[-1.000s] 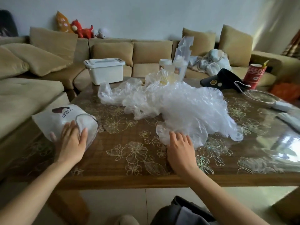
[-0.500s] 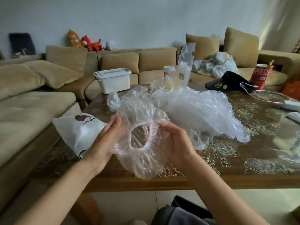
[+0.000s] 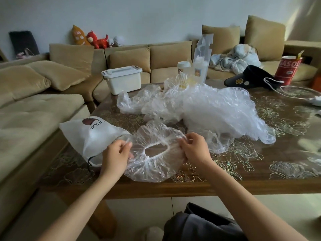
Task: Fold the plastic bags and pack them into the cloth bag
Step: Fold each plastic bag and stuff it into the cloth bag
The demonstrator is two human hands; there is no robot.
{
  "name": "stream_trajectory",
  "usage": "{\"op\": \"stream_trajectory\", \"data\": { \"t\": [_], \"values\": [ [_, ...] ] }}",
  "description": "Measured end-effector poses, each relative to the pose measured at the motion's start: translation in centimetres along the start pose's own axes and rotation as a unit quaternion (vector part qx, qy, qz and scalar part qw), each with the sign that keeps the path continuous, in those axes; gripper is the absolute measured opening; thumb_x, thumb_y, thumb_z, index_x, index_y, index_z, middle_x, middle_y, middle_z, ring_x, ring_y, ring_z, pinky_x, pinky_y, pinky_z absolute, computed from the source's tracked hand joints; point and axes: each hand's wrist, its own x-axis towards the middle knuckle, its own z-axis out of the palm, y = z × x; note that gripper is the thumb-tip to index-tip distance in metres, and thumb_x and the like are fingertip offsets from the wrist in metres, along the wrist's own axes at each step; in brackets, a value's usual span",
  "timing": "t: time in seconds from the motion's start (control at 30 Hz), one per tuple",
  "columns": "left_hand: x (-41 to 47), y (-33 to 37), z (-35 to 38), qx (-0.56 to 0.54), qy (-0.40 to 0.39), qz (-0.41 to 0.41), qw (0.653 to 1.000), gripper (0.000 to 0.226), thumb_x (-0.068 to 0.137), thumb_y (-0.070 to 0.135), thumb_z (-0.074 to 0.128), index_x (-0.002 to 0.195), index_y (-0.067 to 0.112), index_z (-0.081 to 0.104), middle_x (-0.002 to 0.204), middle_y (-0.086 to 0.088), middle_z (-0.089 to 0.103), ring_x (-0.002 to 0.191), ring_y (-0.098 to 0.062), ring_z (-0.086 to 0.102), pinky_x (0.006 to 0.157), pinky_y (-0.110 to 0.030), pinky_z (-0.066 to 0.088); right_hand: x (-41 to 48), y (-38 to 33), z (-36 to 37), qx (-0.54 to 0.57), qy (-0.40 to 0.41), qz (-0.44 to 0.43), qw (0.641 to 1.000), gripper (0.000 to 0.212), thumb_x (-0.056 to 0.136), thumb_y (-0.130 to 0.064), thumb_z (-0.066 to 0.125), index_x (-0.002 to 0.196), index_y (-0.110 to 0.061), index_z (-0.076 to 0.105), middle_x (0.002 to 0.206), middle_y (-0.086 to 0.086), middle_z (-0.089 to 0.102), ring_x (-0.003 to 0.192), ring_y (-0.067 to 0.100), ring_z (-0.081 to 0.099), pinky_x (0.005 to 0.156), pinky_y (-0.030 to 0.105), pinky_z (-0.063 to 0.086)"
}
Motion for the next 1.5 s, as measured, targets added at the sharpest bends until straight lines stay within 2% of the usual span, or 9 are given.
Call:
{"op": "stream_trajectory", "data": {
  "t": [0.27,0.43,0.63,0.77,0.9,1.1,1.23,1.37,1.5],
  "values": [
    [-2.3,2.9,2.0,0.195,0.07,0.214,0.955,0.027,0.091,0.012,0.056,0.115,0.002,0.062,0.111,-0.012,0.065,0.102,-0.027,0.06,0.084,-0.035,0.048,-0.7,-1.1,-0.8,-0.17,0.11,-0.167,0.965,0.048,0.08,0.006,0.048,0.125,-0.009,0.05,0.123,0.007,0.052,0.114,0.021,0.046,0.098,0.031,0.039],
    [-3.8,2.4,6.6,0.234,-0.138,0.112,0.956,0.056,0.1,0.042,0.024,0.148,0.014,0.024,0.156,-0.004,0.021,0.145,-0.019,0.01,0.116,-0.032,0.003,1.6,1.2,1.9,-0.286,-0.139,-0.314,0.894,0.038,0.095,-0.002,0.042,0.132,-0.009,0.053,0.138,0.011,0.051,0.132,0.025,0.042,0.111,0.037,0.032],
    [-4.7,-0.6,6.4,0.336,-0.196,0.12,0.913,0.107,0.05,0.073,-0.042,0.14,0.021,-0.021,0.15,0.001,-0.025,0.141,-0.014,-0.021,0.112,-0.035,-0.017,3.4,3.8,1.1,-0.427,-0.221,-0.223,0.848,0.054,0.101,-0.046,0.024,0.151,-0.025,0.016,0.159,-0.004,0.007,0.146,0.013,0.001,0.117,0.034,-0.004],
    [-6.0,-2.1,5.2,0.344,-0.16,0.165,0.91,0.095,0.08,0.075,-0.014,0.148,0.013,0.008,0.156,-0.009,0.012,0.144,-0.024,0.013,0.115,-0.04,0.004,3.1,3.5,1.4,-0.46,-0.24,-0.198,0.832,0.056,0.1,-0.05,0.02,0.151,-0.028,0.01,0.159,-0.007,0.0,0.146,0.012,-0.005,0.117,0.042,-0.01],
    [-8.3,-2.2,5.1,0.321,-0.17,0.294,0.884,0.081,0.091,0.067,0.024,0.145,0.007,0.031,0.148,-0.012,0.035,0.138,-0.025,0.028,0.108,-0.043,0.017,2.1,2.5,0.5,-0.246,-0.122,-0.217,0.937,0.041,0.102,-0.026,0.035,0.14,-0.013,0.042,0.144,0.007,0.045,0.132,0.019,0.04,0.106,0.026,0.03],
    [-8.1,-0.6,6.1,0.182,-0.074,0.392,0.899,0.062,0.051,-0.013,0.077,0.11,0.004,0.068,0.112,-0.011,0.068,0.105,-0.025,0.065,0.102,-0.042,0.042,-0.6,0.9,-3.2,-0.077,-0.134,-0.126,0.98,0.066,0.074,0.016,0.041,0.132,-0.014,0.048,0.133,0.002,0.053,0.126,0.012,0.045,0.1,0.021,0.037],
    [-7.1,1.4,3.5,-0.022,-0.128,0.241,0.962,0.031,0.087,-0.004,0.059,0.115,0.008,0.064,0.094,-0.009,0.072,0.059,0.006,0.063,0.058,-0.007,0.049,-2.1,0.2,-3.9,-0.184,-0.31,-0.117,0.926,0.075,0.077,-0.002,0.056,0.144,-0.019,0.029,0.143,0.0,0.036,0.132,0.018,0.036,0.096,0.024,0.044],
    [-4.6,2.5,-0.2,-0.141,-0.16,0.164,0.963,0.022,0.092,0.028,0.043,0.103,0.029,0.062,0.099,0.027,0.067,0.092,0.017,0.057,0.078,0.0,0.039,-2.4,-0.3,-3.0,-0.33,-0.153,-0.245,0.899,0.052,0.084,-0.016,0.064,0.134,-0.017,0.048,0.136,0.003,0.05,0.125,0.021,0.045,0.106,0.038,0.035],
    [-1.7,2.4,-3.1,-0.149,-0.172,0.144,0.963,0.018,0.091,0.026,0.048,0.098,0.03,0.065,0.094,0.009,0.07,0.093,-0.002,0.062,0.08,-0.009,0.044,-1.5,-1.2,-2.9,-0.272,-0.047,-0.24,0.931,0.015,0.089,-0.01,0.058,0.1,-0.004,0.066,0.102,0.011,0.069,0.095,0.027,0.061,0.075,0.03,0.042]
  ]
}}
